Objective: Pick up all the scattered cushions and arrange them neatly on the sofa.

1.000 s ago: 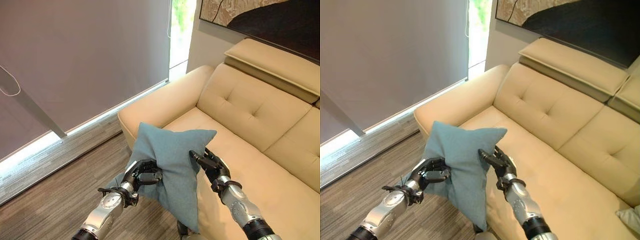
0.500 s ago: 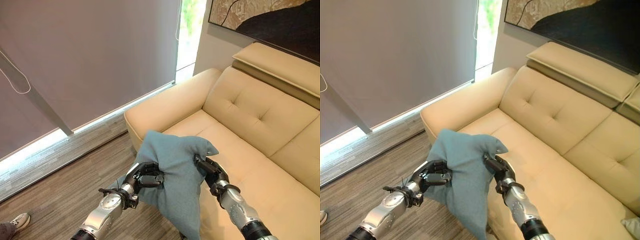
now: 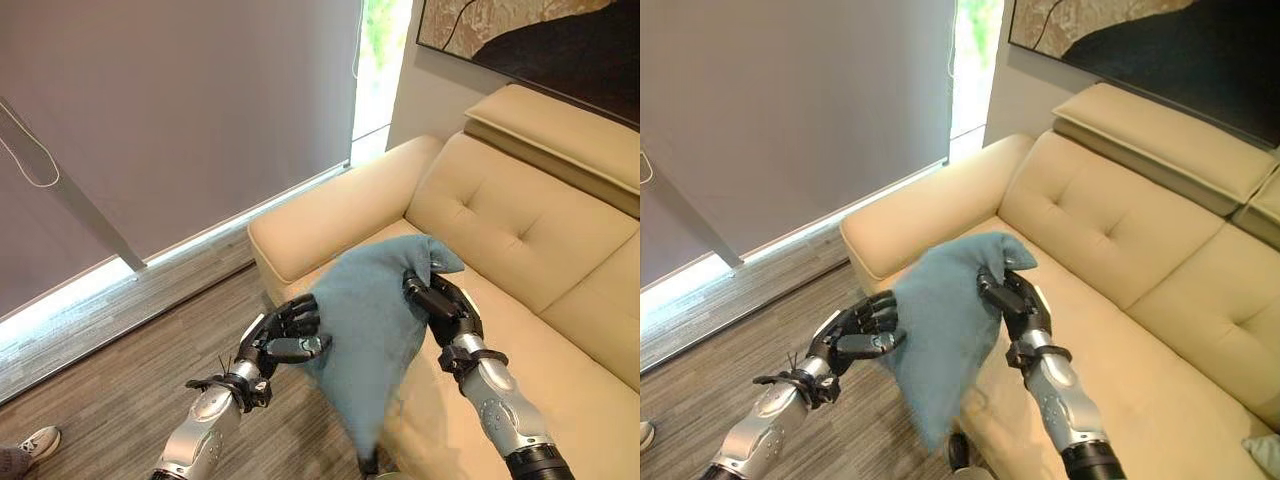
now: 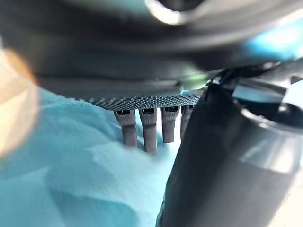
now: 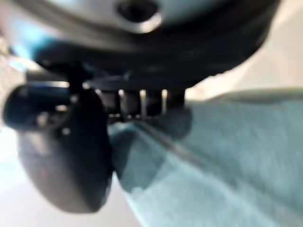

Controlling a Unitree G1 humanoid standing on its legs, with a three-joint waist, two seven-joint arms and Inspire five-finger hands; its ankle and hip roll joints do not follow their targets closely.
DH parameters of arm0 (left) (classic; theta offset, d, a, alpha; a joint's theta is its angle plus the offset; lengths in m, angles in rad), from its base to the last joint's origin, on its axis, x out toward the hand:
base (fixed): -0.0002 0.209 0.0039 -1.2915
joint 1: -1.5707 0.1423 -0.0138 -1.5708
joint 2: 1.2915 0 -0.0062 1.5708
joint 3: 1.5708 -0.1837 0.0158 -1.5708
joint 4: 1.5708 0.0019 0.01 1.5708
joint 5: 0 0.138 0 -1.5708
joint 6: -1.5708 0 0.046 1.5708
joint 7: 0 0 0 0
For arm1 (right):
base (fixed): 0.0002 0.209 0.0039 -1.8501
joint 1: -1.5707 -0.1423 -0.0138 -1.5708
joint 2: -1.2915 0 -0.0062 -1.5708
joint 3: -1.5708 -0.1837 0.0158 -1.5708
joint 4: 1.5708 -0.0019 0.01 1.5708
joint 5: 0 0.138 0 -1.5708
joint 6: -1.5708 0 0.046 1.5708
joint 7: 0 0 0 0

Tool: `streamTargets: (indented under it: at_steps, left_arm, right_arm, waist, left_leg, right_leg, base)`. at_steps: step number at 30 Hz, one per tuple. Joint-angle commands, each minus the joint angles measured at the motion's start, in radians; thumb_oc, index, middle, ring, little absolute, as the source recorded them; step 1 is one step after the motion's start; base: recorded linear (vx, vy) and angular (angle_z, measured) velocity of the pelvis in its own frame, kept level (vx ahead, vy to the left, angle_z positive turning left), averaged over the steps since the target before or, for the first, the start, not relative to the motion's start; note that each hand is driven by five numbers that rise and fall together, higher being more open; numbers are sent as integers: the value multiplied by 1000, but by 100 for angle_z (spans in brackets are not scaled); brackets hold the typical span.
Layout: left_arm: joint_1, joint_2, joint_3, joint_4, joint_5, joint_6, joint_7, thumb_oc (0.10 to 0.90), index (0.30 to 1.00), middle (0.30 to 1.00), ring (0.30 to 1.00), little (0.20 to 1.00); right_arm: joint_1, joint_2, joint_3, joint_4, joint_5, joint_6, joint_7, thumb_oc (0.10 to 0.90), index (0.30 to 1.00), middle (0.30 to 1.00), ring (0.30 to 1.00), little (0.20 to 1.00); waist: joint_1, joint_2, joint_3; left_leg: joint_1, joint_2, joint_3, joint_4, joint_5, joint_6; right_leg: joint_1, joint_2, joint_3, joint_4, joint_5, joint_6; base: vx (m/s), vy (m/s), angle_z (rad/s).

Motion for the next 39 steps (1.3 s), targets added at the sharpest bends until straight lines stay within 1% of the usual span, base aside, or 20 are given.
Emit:
streamTargets:
  at_steps: [1,2,4,6,8,9,10,12,17,18,19,20,21,23,24,26,32,35,38,39]
  left_arm:
    - [-27,18,87,-110,-18,-155,27,800,900,900,900,900]
    - [-5,11,124,-97,-29,-155,41,800,900,900,900,900]
    - [-5,12,140,-82,-30,-157,50,800,900,900,900,900]
    - [-6,24,201,-11,17,-167,104,800,900,900,900,900]
    - [-21,30,236,65,54,-173,158,800,900,900,900,900]
    - [-22,29,236,66,54,-174,158,800,900,900,900,900]
    - [-62,40,261,172,94,-174,226,800,900,900,900,900]
    - [-88,49,282,244,91,-171,248,800,900,900,900,900]
    - [-137,59,283,390,5,-168,221,800,900,900,900,900]
    - [-137,59,284,391,5,-168,221,800,900,900,900,900]
    - [-167,66,276,443,-21,-166,218,800,900,900,900,900]
    - [-168,66,276,444,-22,-166,218,800,900,900,900,900]
    - [-191,68,268,483,-27,-165,227,800,900,900,900,900]
    - [-216,63,265,520,-46,-165,232,800,900,900,900,900]
    - [-216,63,266,520,-46,-165,232,800,900,900,900,900]
    - [-235,49,265,549,-88,-169,231,800,900,900,900,900]
    - [-248,22,262,512,-156,-203,200,800,900,900,900,900]
    - [-270,14,245,511,-202,-214,166,800,900,900,900,900]
    - [-263,6,230,486,-228,-215,128,800,900,900,900,900]
    - [-254,-7,204,457,-267,-206,77,800,900,900,900,900]
  right_arm:
    - [-77,45,-40,-173,30,-134,63,400,300,300,300,300]
    - [-59,28,-57,-195,23,-126,71,400,300,300,300,300]
    - [-58,23,-59,-200,25,-126,73,400,300,300,300,300]
    - [-59,-14,-65,-219,14,-122,88,400,300,300,300,300]
    - [-73,-50,-63,-228,2,-121,94,400,300,300,300,300]
    - [-74,-50,-63,-227,2,-121,94,400,300,300,300,300]
    - [-100,-99,-46,-237,-2,-123,98,400,300,300,300,300]
    - [-124,-162,-30,-268,-2,-121,110,400,300,300,300,300]
    - [-201,-357,48,-405,82,-118,208,400,300,300,300,300]
    - [-202,-357,48,-405,82,-118,208,400,300,300,300,300]
    - [-248,-437,99,-455,122,-112,244,400,300,300,300,300]
    - [-250,-437,99,-454,122,-112,244,400,300,300,300,300]
    - [-297,-491,152,-496,163,-112,273,400,300,300,300,300]
    - [-339,-532,191,-517,193,-112,284,400,300,300,300,300]
    - [-339,-532,191,-516,193,-112,284,400,300,300,300,300]
    - [-378,-555,240,-541,235,-110,296,400,300,300,300,300]
    - [-416,-542,298,-557,270,-101,320,400,300,300,300,300]
    - [-440,-510,317,-566,276,-100,332,400,300,300,300,300]
    - [-452,-485,327,-564,280,-97,338,400,300,300,300,300]
    - [-473,-470,340,-556,282,-91,352,400,300,300,300,300]
  waist:
    - [-11,-69,-121]
    - [-8,-71,-121]
    - [-8,-72,-122]
    - [-7,-77,-121]
    - [-9,-79,-120]
    - [-10,-78,-119]
    - [-15,-81,-119]
    - [-25,-84,-116]
    - [-54,-93,-113]
    - [-54,-93,-116]
    - [-65,-100,-116]
    - [-65,-100,-119]
    - [-75,-108,-121]
    - [-80,-114,-126]
    - [-80,-114,-126]
    - [-86,-123,-134]
    - [-87,-137,-140]
    - [-92,-143,-145]
    - [-93,-141,-146]
    - [-92,-139,-147]
  left_leg:
    - [-29,-4,-43,2,-56,-5]
    - [-31,-3,-43,2,-55,-5]
    - [-31,-2,-42,2,-54,-6]
    - [-34,-1,-40,2,-52,-9]
    - [-34,1,-39,2,-50,-11]
    - [-34,1,-39,2,-50,-11]
    - [-37,3,-35,2,-46,-15]
    - [-40,6,-30,2,-44,-18]
    - [-41,14,-14,2,-43,-29]
    - [-46,14,-13,2,-40,-29]
    - [-42,18,-8,2,-42,-32]
    - [-46,18,-8,2,-40,-33]
    - [-43,22,-1,2,-41,-36]
    - [-49,24,2,2,-38,-38]
    - [-49,24,2,2,-38,-38]
    - [-47,26,8,2,-41,-40]
    - [-41,29,9,2,-43,-41]
    - [-41,31,11,2,-45,-43]
    - [-41,32,12,2,-45,-42]
    - [-40,32,11,2,-47,-40]
  right_leg:
    - [84,-25,-8,55,-166,59]
    - [85,-25,-8,50,-164,59]
    - [84,-25,-8,49,-164,59]
    - [82,-24,-9,47,-163,60]
    - [80,-23,-8,46,-162,59]
    - [81,-23,-8,46,-162,59]
    - [77,-21,-7,45,-160,59]
    - [71,-20,-3,44,-158,60]
    - [64,-14,6,47,-157,65]
    - [59,-14,6,46,-155,64]
    - [59,-11,8,45,-155,66]
    - [55,-11,8,45,-153,66]
    - [53,-8,15,44,-152,67]
    - [46,-7,17,45,-149,67]
    - [46,-7,17,45,-149,67]
    - [46,-4,21,43,-149,68]
    - [51,-1,24,43,-149,67]
    - [49,1,27,42,-148,67]
    - [47,1,28,43,-147,67]
    - [49,1,28,44,-147,67]
  base:
    - [0,0,0]
    - [0,0,0]
    - [0,0,0]
    - [0,0,0]
    - [0,0,0]
    - [0,0,0]
    - [0,0,0]
    - [0,0,0]
    - [0,10,-3]
    - [0,0,0]
    - [-2,-1,-6]
    - [12,7,-8]
    - [4,1,-8]
    - [-2,1,-14]
    - [4,6,-19]
    - [18,6,-10]
    - [11,5,-4]
    - [0,0,0]
    - [-8,13,-6]
    - [-4,10,-9]
